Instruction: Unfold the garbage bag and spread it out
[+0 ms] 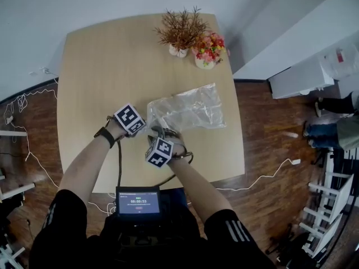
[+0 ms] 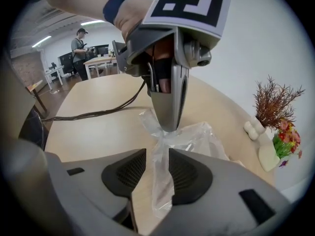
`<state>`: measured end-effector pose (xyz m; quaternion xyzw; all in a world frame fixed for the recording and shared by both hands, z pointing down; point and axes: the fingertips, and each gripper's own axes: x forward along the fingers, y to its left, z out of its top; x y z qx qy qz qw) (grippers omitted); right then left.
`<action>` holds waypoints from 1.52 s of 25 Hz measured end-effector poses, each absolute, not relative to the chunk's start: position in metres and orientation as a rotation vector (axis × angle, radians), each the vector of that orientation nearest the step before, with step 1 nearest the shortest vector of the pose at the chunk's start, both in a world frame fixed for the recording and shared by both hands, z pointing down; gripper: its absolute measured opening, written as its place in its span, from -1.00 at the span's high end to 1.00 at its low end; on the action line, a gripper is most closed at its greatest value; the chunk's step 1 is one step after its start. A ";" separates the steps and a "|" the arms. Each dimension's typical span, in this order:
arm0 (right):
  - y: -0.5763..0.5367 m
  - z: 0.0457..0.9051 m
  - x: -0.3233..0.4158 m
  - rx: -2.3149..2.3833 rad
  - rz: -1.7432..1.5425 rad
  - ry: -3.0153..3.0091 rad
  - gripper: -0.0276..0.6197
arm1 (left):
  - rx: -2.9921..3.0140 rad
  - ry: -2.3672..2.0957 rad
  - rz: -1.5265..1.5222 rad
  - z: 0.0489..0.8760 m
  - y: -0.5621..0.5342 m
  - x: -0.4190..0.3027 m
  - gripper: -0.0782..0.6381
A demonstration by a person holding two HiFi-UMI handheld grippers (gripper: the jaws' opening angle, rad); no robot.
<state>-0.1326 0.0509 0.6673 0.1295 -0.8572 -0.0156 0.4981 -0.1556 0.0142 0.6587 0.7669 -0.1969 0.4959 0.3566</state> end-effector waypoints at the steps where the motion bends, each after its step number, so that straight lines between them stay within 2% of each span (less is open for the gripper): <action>1: 0.050 0.671 -0.132 0.314 -0.037 -2.062 0.39 | 1.981 -0.509 1.278 0.659 0.014 -0.155 0.69; 3: 0.051 0.676 -0.130 0.306 -0.028 -2.049 0.45 | 1.981 -0.511 1.272 0.659 0.014 -0.155 0.69; 8: 0.054 0.679 -0.132 0.291 -0.027 -2.055 0.77 | 1.979 -0.513 1.254 0.659 0.017 -0.158 0.69; 10: 0.055 0.677 -0.134 0.289 -0.037 -2.056 0.83 | 1.981 -0.516 1.243 0.656 0.019 -0.161 0.69; 13: 0.058 0.676 -0.136 0.279 -0.055 -2.053 0.84 | 1.983 -0.531 1.187 0.646 0.017 -0.165 0.55; 21: 0.059 0.672 -0.140 0.277 -0.089 -2.060 0.85 | 1.937 -0.489 1.006 0.623 0.008 -0.155 0.37; 26: 0.059 0.670 -0.141 0.284 -0.084 -2.067 0.85 | 1.893 -0.466 1.059 0.642 0.014 -0.144 0.37; 27: 0.058 0.670 -0.141 0.287 -0.084 -2.071 0.85 | 1.888 -0.462 1.053 0.644 0.015 -0.142 0.39; 30: 0.057 0.669 -0.140 0.294 -0.090 -2.071 0.85 | 1.890 -0.463 1.078 0.648 0.016 -0.144 0.76; 38: 0.063 0.667 -0.138 0.283 -0.113 -2.068 0.85 | 1.915 -0.549 1.207 0.648 0.000 -0.176 0.78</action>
